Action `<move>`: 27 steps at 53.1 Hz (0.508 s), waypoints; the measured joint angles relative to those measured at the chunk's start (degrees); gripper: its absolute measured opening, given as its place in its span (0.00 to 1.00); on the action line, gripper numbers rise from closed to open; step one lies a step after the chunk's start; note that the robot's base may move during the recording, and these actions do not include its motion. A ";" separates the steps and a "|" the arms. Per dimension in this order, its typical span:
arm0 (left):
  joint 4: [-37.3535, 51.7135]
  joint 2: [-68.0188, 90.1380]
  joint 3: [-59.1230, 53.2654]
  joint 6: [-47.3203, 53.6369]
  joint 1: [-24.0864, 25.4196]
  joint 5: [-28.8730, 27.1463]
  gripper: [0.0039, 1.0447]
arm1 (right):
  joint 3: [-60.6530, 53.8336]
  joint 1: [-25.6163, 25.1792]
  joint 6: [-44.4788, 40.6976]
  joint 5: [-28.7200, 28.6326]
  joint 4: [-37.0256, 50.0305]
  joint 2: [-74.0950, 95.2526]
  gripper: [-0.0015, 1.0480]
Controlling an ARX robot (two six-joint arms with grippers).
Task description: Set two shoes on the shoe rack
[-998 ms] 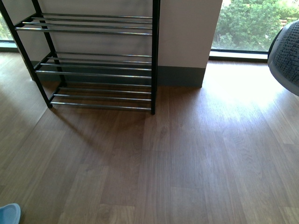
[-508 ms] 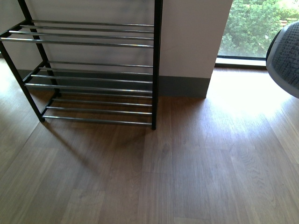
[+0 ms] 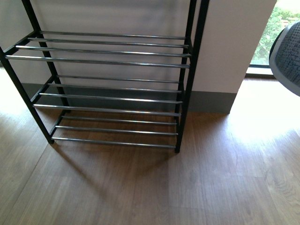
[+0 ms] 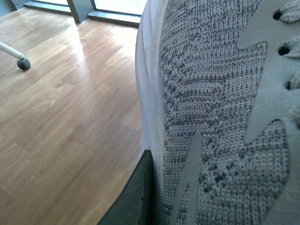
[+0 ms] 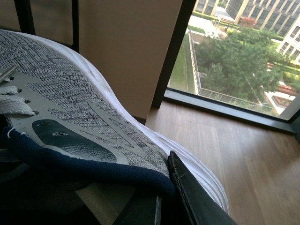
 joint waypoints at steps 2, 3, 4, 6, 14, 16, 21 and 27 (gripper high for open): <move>0.00 0.00 0.00 0.00 0.00 -0.07 0.12 | 0.00 0.00 -0.02 -0.07 0.00 0.02 0.02; 0.00 0.00 0.00 -0.02 0.02 -0.20 0.12 | 0.00 0.09 -0.02 -0.31 0.00 0.00 0.02; 0.00 0.00 0.00 0.00 0.02 -0.24 0.12 | 0.02 0.13 -0.04 -0.66 0.00 -0.02 0.02; 0.00 0.02 0.00 0.00 0.02 -0.26 0.12 | 0.02 0.20 -0.02 -0.94 0.00 -0.04 0.02; 0.00 0.00 0.00 0.00 0.00 -0.20 0.12 | 0.02 0.22 0.17 -0.74 0.00 -0.02 0.02; 0.00 0.00 0.00 0.00 0.00 -0.20 0.12 | 0.02 0.22 0.17 -0.50 0.00 -0.04 0.02; 0.00 0.00 0.00 0.00 0.00 -0.20 0.12 | 0.02 0.22 0.15 -0.37 0.00 -0.02 0.02; 0.00 0.00 0.00 0.00 0.00 0.07 0.12 | 0.02 0.20 0.17 -0.26 0.00 -0.02 0.02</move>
